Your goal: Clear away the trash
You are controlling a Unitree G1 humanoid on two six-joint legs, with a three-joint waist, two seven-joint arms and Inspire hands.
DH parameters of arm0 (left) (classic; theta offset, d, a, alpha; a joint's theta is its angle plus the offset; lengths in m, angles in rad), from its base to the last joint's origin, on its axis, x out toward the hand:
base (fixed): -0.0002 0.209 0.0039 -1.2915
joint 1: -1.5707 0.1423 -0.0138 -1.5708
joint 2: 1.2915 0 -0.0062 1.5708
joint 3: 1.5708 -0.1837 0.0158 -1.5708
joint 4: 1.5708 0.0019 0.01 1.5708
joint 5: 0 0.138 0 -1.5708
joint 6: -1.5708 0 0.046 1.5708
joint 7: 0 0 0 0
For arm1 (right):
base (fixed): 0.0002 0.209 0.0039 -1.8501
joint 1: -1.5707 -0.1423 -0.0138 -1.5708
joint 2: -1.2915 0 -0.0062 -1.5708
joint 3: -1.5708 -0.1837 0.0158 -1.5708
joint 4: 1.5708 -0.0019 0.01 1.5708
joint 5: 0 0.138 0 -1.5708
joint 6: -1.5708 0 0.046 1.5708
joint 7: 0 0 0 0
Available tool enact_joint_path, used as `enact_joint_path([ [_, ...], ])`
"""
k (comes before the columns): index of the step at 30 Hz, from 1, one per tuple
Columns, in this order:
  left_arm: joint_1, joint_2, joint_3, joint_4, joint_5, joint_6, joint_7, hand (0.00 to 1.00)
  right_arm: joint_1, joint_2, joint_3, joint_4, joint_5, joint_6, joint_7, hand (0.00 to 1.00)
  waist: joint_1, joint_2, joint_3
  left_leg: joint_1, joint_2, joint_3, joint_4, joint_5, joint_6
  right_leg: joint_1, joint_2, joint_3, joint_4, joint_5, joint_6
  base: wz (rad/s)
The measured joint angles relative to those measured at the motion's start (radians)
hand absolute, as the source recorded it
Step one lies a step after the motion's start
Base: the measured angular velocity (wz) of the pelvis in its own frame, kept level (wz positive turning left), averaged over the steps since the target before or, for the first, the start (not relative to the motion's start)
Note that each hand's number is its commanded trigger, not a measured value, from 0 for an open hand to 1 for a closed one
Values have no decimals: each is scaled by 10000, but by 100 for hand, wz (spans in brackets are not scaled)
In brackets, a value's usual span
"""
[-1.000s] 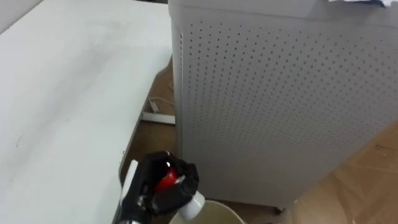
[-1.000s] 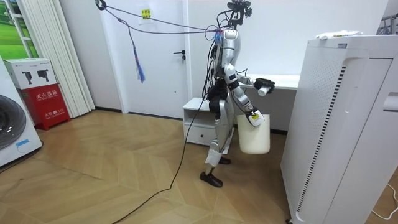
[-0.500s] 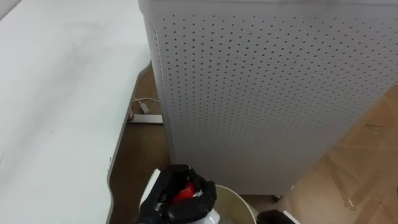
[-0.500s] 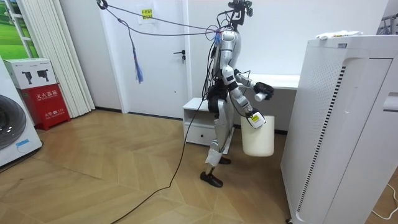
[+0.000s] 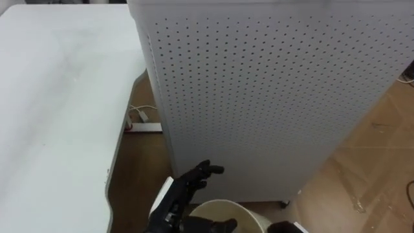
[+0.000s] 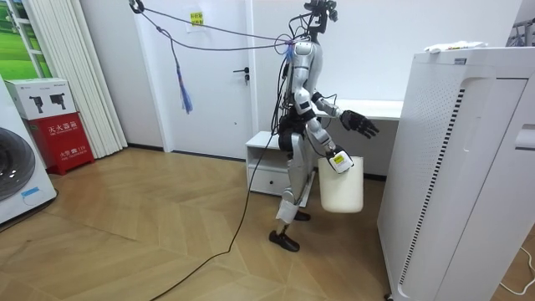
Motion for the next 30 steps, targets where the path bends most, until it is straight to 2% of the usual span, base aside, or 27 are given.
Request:
enact_joint_path([
  [6,52,68,-51,-559,325,-9,-11,0,174,-16,-21,-6,-1,-12,1,100,-44,138,-92,235,-16,12,-65,6,7,181,-3,56,17,5,-8,-1],
  [8,109,69,-47,-832,648,-10,158,0,307,-12,-25,-78,3,-13,-3,100,-54,147,-97,468,-21,37,-115,5,7,373,-1,96,5,4,-7,-6],
  [10,254,125,16,-1276,1341,-31,403,0,334,-18,-29,-84,2,-27,-8,100,-87,142,-97,770,-26,149,-256,6,6,562,7,209,-34,4,-6,-16],
  [11,353,155,127,-1490,2054,-64,573,0,389,-4,-87,-99,2,-36,-7,100,-118,157,-110,1001,-27,233,-338,4,4,731,7,255,-75,4,-4,-15],
  [14,460,305,279,-2402,3300,-70,1034,0,970,30,-474,-828,-23,-73,-173,100,-280,182,-164,1264,-60,263,-471,2,2,969,1,257,-183,-1,6,-6],
  [15,477,399,320,-2899,3713,-102,1286,0,1119,54,-561,-921,-31,-204,-248,100,-371,181,-191,1294,-123,265,-481,4,2,991,0,264,-186,-3,9,-3],
  [17,478,460,388,-3304,4226,-255,1667,0,1264,63,-620,-921,-35,-217,-302,100,-516,196,-225,1475,-148,325,-541,4,4,1028,-10,373,-170,-19,34,-14],
  [19,431,406,459,-3386,4697,-397,1983,0,1417,80,-687,-920,-13,-222,-338,100,-526,205,-241,1776,-97,537,-674,-7,12,1170,-14,489,-170,-22,41,-29],
  [22,343,360,627,-3411,5116,-420,2437,0,1492,85,-689,-919,3,-222,-365,100,-511,203,-240,2143,24,1039,-684,-145,-30,1207,4,455,-31,-10,28,-51],
  [24,311,374,878,-3560,5874,-491,2898,0,1502,110,-685,-837,4,-222,-359,100,-476,196,-231,2364,173,1449,-608,-311,-75,1130,38,389,182,11,-9,-57],
  [27,110,371,1156,-3786,6837,-736,3534,0,1589,214,-685,-587,-1,-221,-345,100,-482,136,-206,2559,339,1825,-603,-448,-132,1149,125,326,169,67,-91,-43],
  [30,-7,330,1311,-4309,7229,-780,4022,0,1762,202,-686,-435,-6,-215,-337,100,-474,107,-198,2708,400,2054,-631,-480,-173,1138,143,151,133,103,-141,-27],
])
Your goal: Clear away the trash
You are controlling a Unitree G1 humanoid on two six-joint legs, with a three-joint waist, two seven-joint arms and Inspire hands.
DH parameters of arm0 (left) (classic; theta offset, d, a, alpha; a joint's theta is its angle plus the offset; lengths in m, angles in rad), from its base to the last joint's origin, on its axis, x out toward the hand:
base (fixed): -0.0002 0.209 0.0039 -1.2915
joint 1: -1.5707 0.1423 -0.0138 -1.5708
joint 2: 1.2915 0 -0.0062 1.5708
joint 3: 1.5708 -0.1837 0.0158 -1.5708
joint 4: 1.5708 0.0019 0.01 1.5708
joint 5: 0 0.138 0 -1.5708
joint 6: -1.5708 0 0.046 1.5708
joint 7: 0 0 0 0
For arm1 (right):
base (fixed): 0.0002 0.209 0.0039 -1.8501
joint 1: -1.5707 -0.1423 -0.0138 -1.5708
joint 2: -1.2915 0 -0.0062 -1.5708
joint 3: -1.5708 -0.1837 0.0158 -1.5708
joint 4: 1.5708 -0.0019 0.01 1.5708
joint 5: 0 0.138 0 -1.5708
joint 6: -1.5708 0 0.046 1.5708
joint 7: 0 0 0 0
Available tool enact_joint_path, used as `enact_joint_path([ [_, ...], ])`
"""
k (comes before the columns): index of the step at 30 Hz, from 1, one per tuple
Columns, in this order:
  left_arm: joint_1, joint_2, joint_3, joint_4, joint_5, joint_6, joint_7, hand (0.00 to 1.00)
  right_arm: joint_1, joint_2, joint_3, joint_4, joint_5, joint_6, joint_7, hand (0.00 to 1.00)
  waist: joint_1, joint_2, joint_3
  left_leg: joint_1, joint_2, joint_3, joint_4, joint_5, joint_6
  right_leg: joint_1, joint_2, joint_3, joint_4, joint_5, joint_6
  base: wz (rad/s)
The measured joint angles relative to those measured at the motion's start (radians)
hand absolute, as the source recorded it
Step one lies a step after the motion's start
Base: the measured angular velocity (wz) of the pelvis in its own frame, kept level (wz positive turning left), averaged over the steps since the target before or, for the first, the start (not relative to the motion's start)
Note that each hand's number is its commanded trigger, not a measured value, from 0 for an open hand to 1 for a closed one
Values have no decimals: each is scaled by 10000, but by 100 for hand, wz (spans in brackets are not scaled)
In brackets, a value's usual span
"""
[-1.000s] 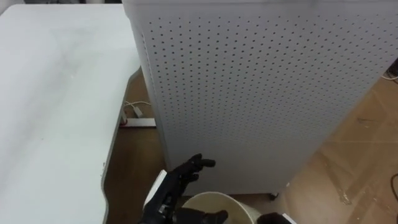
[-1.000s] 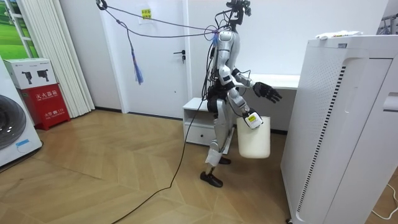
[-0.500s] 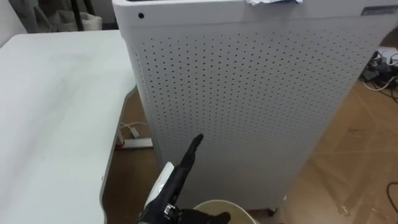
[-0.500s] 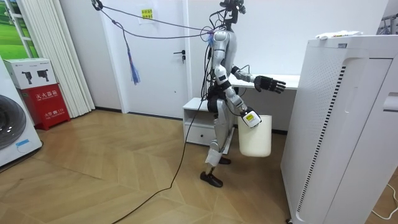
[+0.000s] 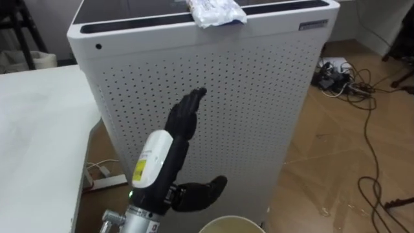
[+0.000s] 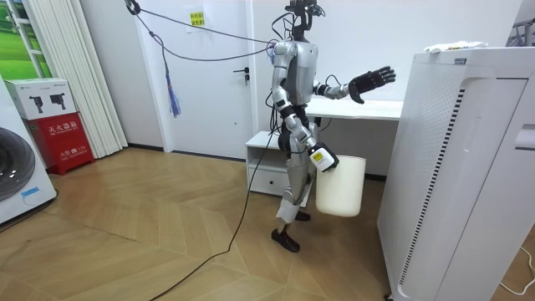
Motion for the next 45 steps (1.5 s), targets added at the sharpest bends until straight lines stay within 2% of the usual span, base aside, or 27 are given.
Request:
enact_joint_path([
  [3,-93,33,90,-645,3,-101,675,0,78,-14,2,108,-11,10,-13,100,23,7,2,100,65,17,-57,-43,-67,21,127,77,-156,35,-39,-21],
  [8,-108,162,186,-787,518,-243,1618,0,84,-17,3,345,19,9,12,100,58,23,4,424,182,24,-163,-124,-214,258,369,62,-319,88,-96,-22],
  [11,-112,188,288,-788,620,-350,1934,0,81,-21,7,339,12,7,77,100,107,2,11,559,367,36,124,-164,-295,353,456,3,-265,39,-177,-35],
  [12,-133,187,416,-787,730,-369,2037,0,78,-24,13,335,22,6,132,100,241,-4,16,548,492,34,436,-274,-417,340,471,-240,-218,-33,-298,-56],
  [13,-140,200,472,-778,732,-369,2088,0,78,-21,32,335,23,6,146,100,322,-7,23,503,563,28,683,-317,-427,324,478,-347,-149,-57,-338,-61],
  [15,-134,288,745,-681,802,-366,2242,0,86,-24,113,338,18,3,226,100,456,-22,103,39,957,-253,2383,-358,-429,396,538,-563,13,-210,-560,-58],
  [16,-143,296,841,-681,852,-367,2246,0,87,-22,113,332,18,-2,220,100,459,1,121,-138,1025,-393,2891,-357,-429,403,583,-559,94,-288,-619,-43],
  [17,-171,301,956,-678,862,-367,2321,0,90,-36,111,326,13,-5,205,100,432,100,183,-466,1227,-770,3887,-333,-453,504,742,-515,264,-471,-724,-26],
  [18,-168,326,980,-675,866,-373,2442,0,135,-48,112,335,20,-5,183,100,421,163,197,-898,1394,-1177,4837,-114,-579,536,839,-410,491,-643,-818,-22],
  [19,-169,336,997,-675,881,-382,2485,0,142,-51,121,347,19,-5,163,100,418,147,207,-1161,1413,-1398,5248,104,-574,541,847,-267,600,-713,-839,-19],
  [20,-113,330,1020,-676,988,-415,2610,0,185,-78,197,365,22,-4,102,100,451,83,219,-1622,1294,-1836,5698,228,-577,561,846,-121,680,-815,-906,-8],
  [21,-119,329,1017,-674,1057,-444,2677,0,206,-63,195,394,45,-1,40,100,435,89,200,-2054,1056,-2040,5375,-128,-475,566,840,-45,667,-861,-903,-5],
  [22,-131,325,1017,-674,1071,-454,2694,0,205,-134,193,441,40,6,-8,100,434,87,201,-2281,876,-2178,5085,-235,-461,573,813,23,662,-883,-890,-10],
  [23,-134,327,1037,-678,1170,-455,2803,0,208,-285,207,587,52,20,-109,100,560,89,199,-2661,464,-2430,4212,-230,-521,609,732,111,618,-906,-854,-34],
  [24,-139,316,1150,-747,1389,-462,2925,0,210,-366,222,753,82,29,-155,100,773,121,175,-2903,206,-2663,2939,13,-666,627,709,205,612,-963,-830,-45],
  [25,-140,292,1243,-800,1532,-466,2983,0,209,-393,235,823,98,43,-158,100,863,136,166,-2933,115,-2838,2267,241,-694,622,724,266,616,-1010,-807,-48],
  [26,-135,254,1423,-864,1850,-500,3142,0,217,-395,280,900,95,141,-161,100,933,177,80,-3024,22,-3009,1583,1018,-511,645,735,367,660,-1152,-700,-37],
  [27,-138,229,1607,-894,2106,-526,3314,0,221,-384,287,910,94,245,-165,100,1030,135,-61,-2883,-130,-3028,1423,1284,-269,692,634,309,679,-1264,-557,-30],
  [28,-152,229,1696,-918,2178,-559,3341,0,221,-380,287,910,89,249,-148,100,1043,67,-82,-2789,-228,-3024,1334,1385,-196,738,568,278,655,-1293,-504,-21],
  [29,-171,251,1760,-945,2262,-569,3458,0,222,-380,291,909,88,243,-132,100,1065,-26,-68,-2600,-371,-3025,1272,1442,-19,941,456,144,510,-1304,-400,-4],
  [30,-184,261,1785,-985,2342,-570,3498,0,229,-375,290,911,48,240,-134,100,1057,-92,-58,-2520,-471,-3019,1284,1410,99,1123,339,22,350,-1319,-318,0],
  [35,-250,467,1931,-1901,2787,-586,3489,0,172,-281,285,816,-40,216,-142,100,1106,-176,-25,-2469,-708,-2967,1448,984,222,1418,95,-118,-12,-1435,-115,3],
  [36,-313,522,1931,-2105,2813,-610,3489,0,175,-268,285,736,-24,217,-129,100,1077,-168,-21,-2434,-761,-2977,1497,892,253,1485,-31,-204,-16,-1458,-76,12],
  [40,-504,515,1982,-2225,2930,-622,3487,0,177,-259,285,414,-29,215,-33,100,1118,-76,-20,-2297,-890,-2925,1708,502,313,1580,-172,-244,360,-1523,35,-2],
  [43,-528,494,1980,-2254,3128,-612,3484,0,209,-262,285,389,56,217,-39,100,1050,62,-14,-2096,-977,-2935,1882,110,490,1260,-436,-314,1971,-1555,89,15],
  [44,-590,509,1995,-2289,3314,-611,3486,0,217,-264,279,388,30,218,-57,100,988,39,5,-1957,-1134,-2968,1984,-49,585,1065,-664,-258,2783,-1552,86,26],
  [45,-722,512,2002,-2289,3518,-620,3484,0,216,-305,278,386,9,218,-64,100,981,40,17,-1865,-1288,-2974,2107,-193,696,894,-883,-234,3465,-1471,196,27],
])
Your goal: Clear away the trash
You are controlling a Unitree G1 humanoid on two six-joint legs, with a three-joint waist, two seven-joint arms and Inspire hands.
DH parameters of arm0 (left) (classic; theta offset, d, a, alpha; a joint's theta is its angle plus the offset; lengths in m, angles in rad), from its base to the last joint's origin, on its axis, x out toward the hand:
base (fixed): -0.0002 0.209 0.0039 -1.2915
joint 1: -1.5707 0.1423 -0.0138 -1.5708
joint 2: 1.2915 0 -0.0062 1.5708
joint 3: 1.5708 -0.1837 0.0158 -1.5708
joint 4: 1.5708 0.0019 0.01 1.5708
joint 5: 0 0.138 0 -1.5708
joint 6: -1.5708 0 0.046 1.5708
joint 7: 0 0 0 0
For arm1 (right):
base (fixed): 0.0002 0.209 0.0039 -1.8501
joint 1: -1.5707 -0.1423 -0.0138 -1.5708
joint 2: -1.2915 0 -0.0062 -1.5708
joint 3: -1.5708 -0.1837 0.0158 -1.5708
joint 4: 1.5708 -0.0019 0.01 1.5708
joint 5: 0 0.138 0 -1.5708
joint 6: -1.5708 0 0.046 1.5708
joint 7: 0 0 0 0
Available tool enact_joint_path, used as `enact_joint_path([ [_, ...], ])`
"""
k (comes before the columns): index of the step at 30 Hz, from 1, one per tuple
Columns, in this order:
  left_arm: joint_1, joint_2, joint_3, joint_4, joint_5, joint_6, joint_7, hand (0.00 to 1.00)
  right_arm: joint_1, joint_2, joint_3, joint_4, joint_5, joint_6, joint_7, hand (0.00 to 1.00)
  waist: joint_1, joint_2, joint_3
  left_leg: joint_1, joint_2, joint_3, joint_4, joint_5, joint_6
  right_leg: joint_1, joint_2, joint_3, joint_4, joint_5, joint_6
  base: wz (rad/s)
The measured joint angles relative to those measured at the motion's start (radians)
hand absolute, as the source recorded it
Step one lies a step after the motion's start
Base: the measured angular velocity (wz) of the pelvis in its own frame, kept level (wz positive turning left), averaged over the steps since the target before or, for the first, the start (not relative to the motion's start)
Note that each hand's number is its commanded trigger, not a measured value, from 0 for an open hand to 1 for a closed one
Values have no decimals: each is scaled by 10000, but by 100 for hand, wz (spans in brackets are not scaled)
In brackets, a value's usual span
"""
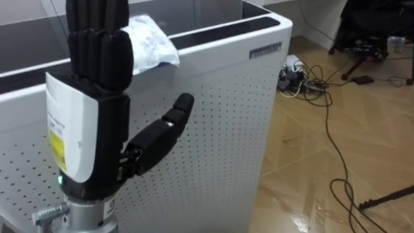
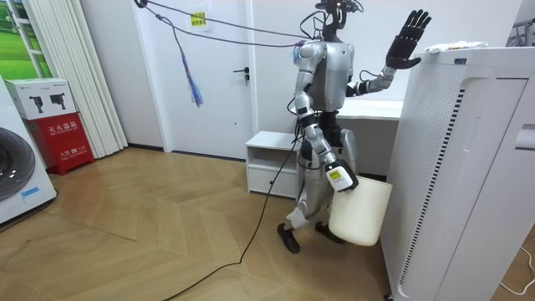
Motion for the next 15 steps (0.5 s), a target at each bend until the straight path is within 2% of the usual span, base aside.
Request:
enact_joint_path([
  [2,-121,-4,49,-22,318,-2,26,0,2,-63,-2,-3,2,1,-9,100,-2,102,5,207,-171,-88,34,-138,155,-204,-218,32,691,282,80,25],
  [3,-257,-5,6,-19,529,25,56,0,-8,-117,3,3,15,1,-29,100,-59,313,68,301,-183,-344,20,-185,226,-304,-185,39,941,416,92,25],
  [4,-305,-2,-9,-23,573,37,84,0,-31,-133,5,8,19,1,-22,100,-56,410,69,314,-182,-501,-22,-183,229,-393,-160,74,770,250,115,19],
  [5,-378,78,-10,-90,568,75,149,0,-113,-127,14,15,5,0,45,100,-48,543,133,342,-162,-703,-97,-163,241,-663,48,189,144,-132,106,15],
  [6,-514,188,-13,-88,566,95,177,0,-106,-100,49,49,-20,-4,179,100,-99,531,143,351,-176,-805,-104,-161,241,-923,179,297,-708,-235,105,20],
  [7,-590,260,-13,-89,564,97,188,0,-104,-78,58,87,-66,-2,219,100,-114,494,159,375,-213,-836,-80,-162,240,-961,195,294,-1247,-165,112,27],
  [8,-654,397,7,-94,568,43,244,0,-107,-57,117,128,-137,5,315,100,-111,387,166,413,-325,-905,-73,-198,201,-1088,222,295,-1922,442,228,34],
  [9,-644,404,-17,-96,578,6,221,0,-66,-62,116,139,-188,11,339,100,-189,427,128,437,-350,-1059,-101,-203,189,-1016,258,230,-1951,468,239,28],
  [10,-669,423,-13,-218,591,-13,192,0,-94,-87,114,141,-391,66,412,100,-85,438,64,457,-320,-1086,-264,-206,159,-905,310,145,-2156,470,231,21],
  [11,-671,434,-14,-389,666,-15,122,0,-161,-107,102,143,-478,153,494,100,63,481,36,453,-267,-1133,-405,-174,103,-857,383,69,-2384,546,168,12],
  [13,-679,528,-17,-607,850,-22,-91,0,-182,-114,80,138,-657,220,533,100,192,506,14,500,-165,-1222,-501,-145,52,-680,525,-9,-2694,633,131,10],
  [15,-587,754,-17,-857,848,-21,-325,0,-188,-144,30,47,-846,270,740,100,361,470,11,722,-34,-1298,-845,-80,-50,-348,709,-139,-3234,832,56,2],
])
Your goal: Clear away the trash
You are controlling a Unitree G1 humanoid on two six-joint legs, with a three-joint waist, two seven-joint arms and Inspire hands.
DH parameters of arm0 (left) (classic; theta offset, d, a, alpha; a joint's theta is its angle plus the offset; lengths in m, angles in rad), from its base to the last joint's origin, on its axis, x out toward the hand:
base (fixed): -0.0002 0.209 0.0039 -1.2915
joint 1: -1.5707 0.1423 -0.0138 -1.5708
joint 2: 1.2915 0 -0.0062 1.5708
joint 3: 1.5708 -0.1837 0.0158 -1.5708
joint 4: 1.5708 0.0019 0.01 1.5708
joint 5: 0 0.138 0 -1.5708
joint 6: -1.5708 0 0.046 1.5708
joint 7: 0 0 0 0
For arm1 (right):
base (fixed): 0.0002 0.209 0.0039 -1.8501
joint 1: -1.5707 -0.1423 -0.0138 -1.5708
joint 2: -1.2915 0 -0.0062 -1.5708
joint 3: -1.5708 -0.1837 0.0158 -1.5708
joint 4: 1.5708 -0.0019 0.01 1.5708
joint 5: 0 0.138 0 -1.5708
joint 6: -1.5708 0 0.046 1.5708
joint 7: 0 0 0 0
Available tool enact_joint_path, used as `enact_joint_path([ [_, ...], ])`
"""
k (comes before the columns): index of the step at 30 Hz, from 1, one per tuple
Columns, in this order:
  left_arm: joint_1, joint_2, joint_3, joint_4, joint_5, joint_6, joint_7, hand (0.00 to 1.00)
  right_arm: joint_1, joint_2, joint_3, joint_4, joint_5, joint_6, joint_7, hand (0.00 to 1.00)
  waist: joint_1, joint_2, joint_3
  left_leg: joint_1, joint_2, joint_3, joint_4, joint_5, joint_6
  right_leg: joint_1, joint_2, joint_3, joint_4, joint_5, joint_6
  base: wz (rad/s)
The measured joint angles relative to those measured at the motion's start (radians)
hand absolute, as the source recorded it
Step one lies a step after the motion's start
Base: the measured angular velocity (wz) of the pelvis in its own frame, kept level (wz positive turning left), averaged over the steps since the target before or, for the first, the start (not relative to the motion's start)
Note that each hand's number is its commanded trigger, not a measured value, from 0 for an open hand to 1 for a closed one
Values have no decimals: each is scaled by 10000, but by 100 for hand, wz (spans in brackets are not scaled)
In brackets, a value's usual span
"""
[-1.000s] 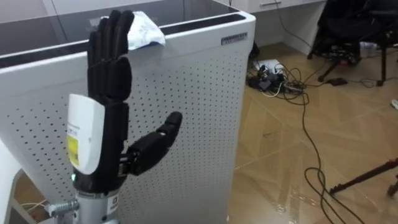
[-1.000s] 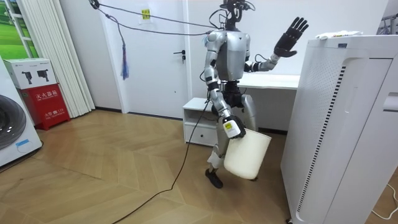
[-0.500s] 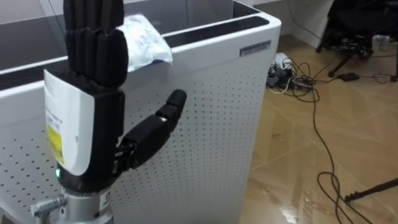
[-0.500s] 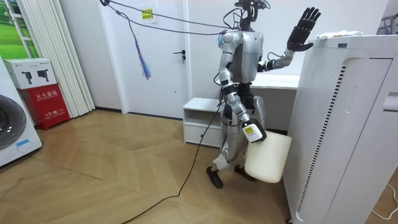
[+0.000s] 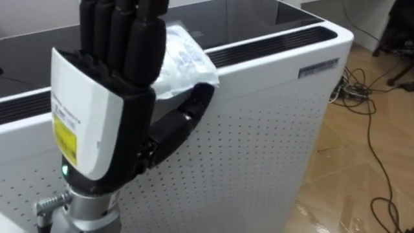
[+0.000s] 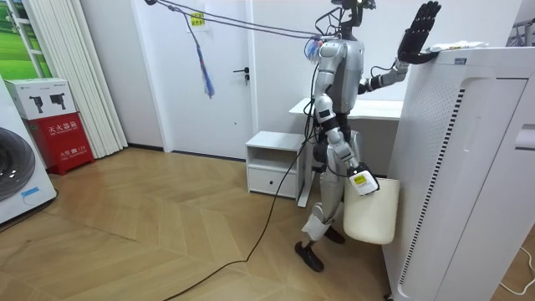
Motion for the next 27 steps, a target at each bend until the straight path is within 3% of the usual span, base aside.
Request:
enact_joint_path([
  [1,23,49,3,-53,-14,1,-71,0,-5,3,0,-1,-7,24,40,100,53,-22,2,59,35,3,-91,27,-36,73,39,-16,-121,52,-26,0],
  [6,493,906,135,-546,123,30,-546,0,-3,-166,-38,9,-119,138,410,100,178,-91,-54,261,200,-102,-378,95,-159,436,257,-159,-594,155,-125,3],
  [7,537,1019,135,-602,126,46,-625,16,1,-204,-37,16,-116,138,427,100,196,-70,-62,264,206,-123,-380,99,-167,480,275,-178,-674,166,-143,10],
  [8,723,1224,143,-734,125,134,-768,44,14,-285,-35,21,-115,138,446,100,204,-4,-100,280,220,-158,-403,106,-179,562,306,-213,-808,202,-153,12],
  [9,914,1316,187,-766,125,163,-905,100,25,-360,-37,30,-137,139,450,100,221,73,-121,323,207,-249,-437,110,-185,663,306,-310,-896,213,-152,13],
  [13,1997,1493,567,-804,125,185,-1361,100,21,-432,-49,-5,-400,137,445,100,283,202,-167,433,203,-399,-605,155,-256,726,313,-461,-979,212,-153,11],
  [15,2266,1571,603,-791,121,220,-1639,100,19,-468,-49,-24,-397,136,444,100,322,268,-107,426,188,-613,-636,197,-309,834,322,-699,-1062,224,-176,25],
  [21,2489,1595,943,-961,102,212,-1692,100,-71,-498,-66,-113,-394,114,534,100,451,322,-70,481,162,-825,-963,392,-418,833,304,-935,-1069,189,-236,12],
  [24,2617,1599,1349,-1146,96,240,-1518,100,-68,-540,-67,-122,-394,114,539,100,471,402,-121,599,156,-825,-1116,467,-483,867,303,-934,-1063,132,-327,-1],
  [27,2631,1602,1591,-1166,84,325,-1381,100,-64,-637,-67,-136,-393,114,541,100,472,400,-122,627,102,-834,-1171,603,-546,851,301,-965,-1064,93,-389,4],
])
